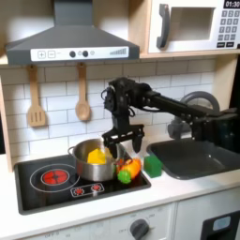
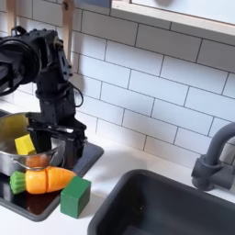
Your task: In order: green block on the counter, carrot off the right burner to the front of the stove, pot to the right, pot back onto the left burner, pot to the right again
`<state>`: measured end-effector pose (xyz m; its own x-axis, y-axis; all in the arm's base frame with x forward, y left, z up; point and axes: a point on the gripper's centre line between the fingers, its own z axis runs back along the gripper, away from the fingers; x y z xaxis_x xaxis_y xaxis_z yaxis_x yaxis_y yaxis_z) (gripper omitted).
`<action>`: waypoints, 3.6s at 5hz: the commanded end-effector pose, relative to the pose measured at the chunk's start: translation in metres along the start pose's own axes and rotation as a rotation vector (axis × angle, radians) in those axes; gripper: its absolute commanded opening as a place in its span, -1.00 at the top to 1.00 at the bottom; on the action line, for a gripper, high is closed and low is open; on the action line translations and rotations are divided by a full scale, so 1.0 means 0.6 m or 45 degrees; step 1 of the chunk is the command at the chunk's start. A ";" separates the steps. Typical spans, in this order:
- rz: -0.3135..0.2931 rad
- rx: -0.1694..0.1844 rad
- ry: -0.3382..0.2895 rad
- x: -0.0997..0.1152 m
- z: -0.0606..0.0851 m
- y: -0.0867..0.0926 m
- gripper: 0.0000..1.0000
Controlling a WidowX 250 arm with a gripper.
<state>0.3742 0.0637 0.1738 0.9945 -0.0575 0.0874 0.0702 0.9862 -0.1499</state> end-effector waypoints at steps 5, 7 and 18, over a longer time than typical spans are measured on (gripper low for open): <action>0.097 0.043 -0.102 -0.008 0.075 0.056 -1.00; 0.145 0.057 -0.113 -0.018 0.086 0.087 -1.00; 0.558 0.133 -0.285 -0.049 0.083 0.275 -1.00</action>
<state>0.3519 0.2364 0.1945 0.8869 0.3905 0.2469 -0.3712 0.9204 -0.1224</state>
